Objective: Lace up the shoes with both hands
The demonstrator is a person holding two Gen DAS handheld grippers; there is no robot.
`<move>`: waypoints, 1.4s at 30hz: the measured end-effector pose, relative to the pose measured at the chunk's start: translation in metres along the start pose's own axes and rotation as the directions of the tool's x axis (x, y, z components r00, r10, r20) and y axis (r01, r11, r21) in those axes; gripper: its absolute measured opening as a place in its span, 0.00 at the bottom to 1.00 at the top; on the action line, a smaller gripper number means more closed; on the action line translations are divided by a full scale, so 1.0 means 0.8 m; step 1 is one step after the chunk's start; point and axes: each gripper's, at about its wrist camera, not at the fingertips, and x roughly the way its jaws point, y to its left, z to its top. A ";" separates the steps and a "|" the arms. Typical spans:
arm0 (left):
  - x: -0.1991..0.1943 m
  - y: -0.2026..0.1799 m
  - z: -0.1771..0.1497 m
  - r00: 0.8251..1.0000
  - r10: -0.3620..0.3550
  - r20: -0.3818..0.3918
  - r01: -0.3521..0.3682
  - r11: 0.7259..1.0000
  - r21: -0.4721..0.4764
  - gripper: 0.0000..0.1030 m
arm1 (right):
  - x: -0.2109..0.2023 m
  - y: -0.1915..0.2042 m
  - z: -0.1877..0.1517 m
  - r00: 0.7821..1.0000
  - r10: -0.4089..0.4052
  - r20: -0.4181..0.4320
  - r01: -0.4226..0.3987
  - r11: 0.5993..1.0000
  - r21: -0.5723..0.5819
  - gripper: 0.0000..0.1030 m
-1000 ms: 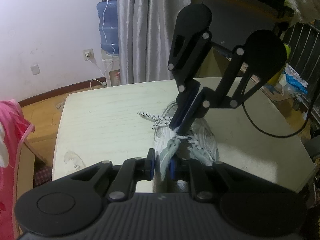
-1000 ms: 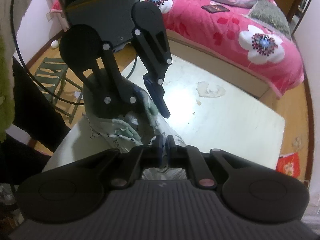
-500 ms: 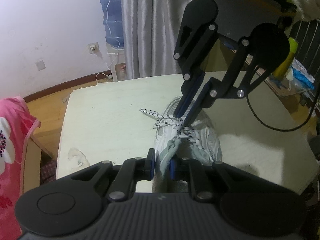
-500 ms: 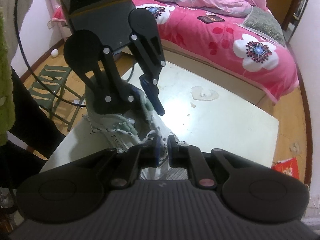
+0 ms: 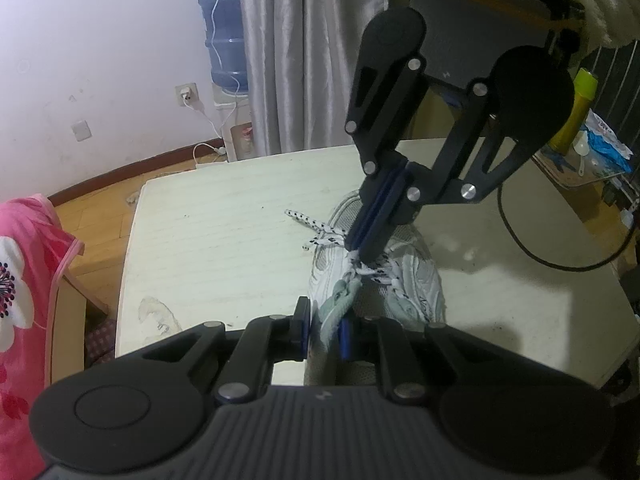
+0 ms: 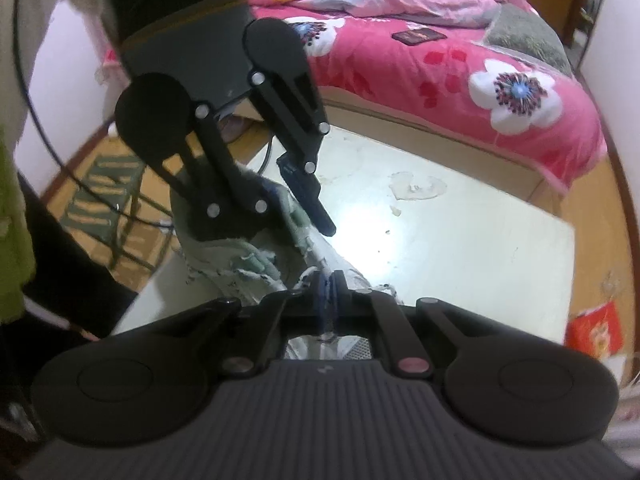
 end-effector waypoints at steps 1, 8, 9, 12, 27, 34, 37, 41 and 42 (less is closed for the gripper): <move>0.000 0.000 -0.001 1.000 0.000 0.001 0.000 1.000 -0.001 0.14 | 0.000 -0.001 0.000 1.000 0.009 -0.002 -0.009 1.000 0.017 0.02; 0.002 0.003 -0.005 1.000 -0.006 0.012 0.006 1.000 -0.009 0.14 | 0.001 0.001 0.000 0.999 0.032 0.010 -0.033 0.997 0.069 0.02; 0.003 0.004 -0.006 1.000 -0.007 0.014 0.008 1.000 -0.014 0.14 | 0.001 0.000 0.000 0.999 0.032 0.011 -0.033 0.997 0.077 0.02; 0.003 0.007 -0.008 1.000 -0.010 0.020 0.010 1.000 -0.024 0.14 | 0.001 0.000 0.000 0.999 0.031 0.025 -0.034 0.996 0.087 0.02; 0.003 0.000 -0.013 1.000 -0.004 0.026 0.003 1.000 0.021 0.14 | 0.001 0.009 0.007 1.000 0.023 0.016 -0.023 1.000 -0.018 0.04; 0.003 -0.004 -0.014 1.000 0.001 0.031 -0.002 1.000 0.026 0.14 | 0.003 -0.003 0.011 0.998 0.057 0.014 -0.057 0.998 0.003 0.05; 0.004 -0.006 -0.015 0.999 0.008 0.036 -0.009 1.000 0.027 0.14 | 0.006 -0.005 0.011 0.998 0.061 0.016 -0.061 0.998 0.033 0.06; 0.004 -0.010 -0.015 0.999 0.010 0.039 -0.012 0.999 0.040 0.14 | 0.007 -0.024 0.007 0.996 0.082 0.043 -0.089 0.970 0.227 0.06; 0.003 -0.011 -0.015 0.999 0.014 0.039 -0.016 0.999 0.049 0.14 | 0.007 -0.028 0.004 0.995 0.084 0.053 -0.095 0.958 0.271 0.06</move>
